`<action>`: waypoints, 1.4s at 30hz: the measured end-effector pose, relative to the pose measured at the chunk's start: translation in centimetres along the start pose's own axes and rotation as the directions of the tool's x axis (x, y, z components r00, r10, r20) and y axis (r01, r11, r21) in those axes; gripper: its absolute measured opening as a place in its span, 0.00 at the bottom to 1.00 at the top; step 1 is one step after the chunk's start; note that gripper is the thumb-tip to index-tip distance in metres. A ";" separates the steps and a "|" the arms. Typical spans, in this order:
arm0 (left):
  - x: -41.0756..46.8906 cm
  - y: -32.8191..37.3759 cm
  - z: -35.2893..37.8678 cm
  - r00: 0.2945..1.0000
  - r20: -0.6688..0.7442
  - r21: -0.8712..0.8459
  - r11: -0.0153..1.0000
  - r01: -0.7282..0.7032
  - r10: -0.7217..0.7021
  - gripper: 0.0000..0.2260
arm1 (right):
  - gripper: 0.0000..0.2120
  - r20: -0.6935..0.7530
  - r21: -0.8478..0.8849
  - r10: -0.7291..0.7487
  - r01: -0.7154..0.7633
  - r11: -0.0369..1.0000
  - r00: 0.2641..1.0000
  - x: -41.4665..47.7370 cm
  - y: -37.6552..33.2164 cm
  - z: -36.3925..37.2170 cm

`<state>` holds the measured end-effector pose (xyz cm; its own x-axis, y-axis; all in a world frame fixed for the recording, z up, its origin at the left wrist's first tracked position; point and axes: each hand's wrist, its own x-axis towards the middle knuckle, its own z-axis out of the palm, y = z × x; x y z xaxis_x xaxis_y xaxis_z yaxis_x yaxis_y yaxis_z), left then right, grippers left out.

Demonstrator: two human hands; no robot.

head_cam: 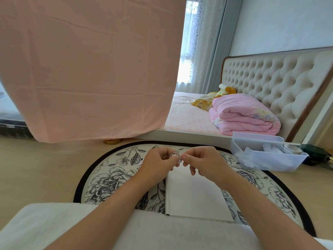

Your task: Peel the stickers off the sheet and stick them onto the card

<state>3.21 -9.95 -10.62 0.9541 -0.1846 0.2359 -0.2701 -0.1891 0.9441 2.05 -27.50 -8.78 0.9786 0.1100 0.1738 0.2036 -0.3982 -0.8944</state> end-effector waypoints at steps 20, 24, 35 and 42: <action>0.0 -0.7 0.7 0.989 -0.120 0.060 0.995 -0.076 0.083 0.04 | 0.12 -0.153 -0.203 -0.158 0.125 0.971 0.975 -0.4 -0.1 1.1; 0.0 -0.9 0.6 0.942 -0.238 0.256 0.951 -0.176 0.239 0.09 | 0.13 -0.214 -0.144 -0.091 0.061 0.988 0.973 -0.4 -0.1 1.1; 0.1 -0.6 1.2 0.976 -0.186 0.184 0.980 -0.077 0.111 0.04 | 0.06 -0.257 -0.470 -0.291 0.143 0.871 0.922 -0.2 0.9 1.3; 0.5 -0.9 1.1 0.984 -0.148 0.229 0.971 -0.068 0.103 0.08 | 0.06 -0.238 -0.504 -0.314 0.160 0.849 0.919 -0.2 1.0 1.4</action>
<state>3.77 -10.92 -11.58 0.9297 -0.0586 0.3636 -0.3564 -0.3923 0.8480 2.04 -26.63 -10.25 0.8425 0.0097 0.5385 0.3438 -0.7794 -0.5238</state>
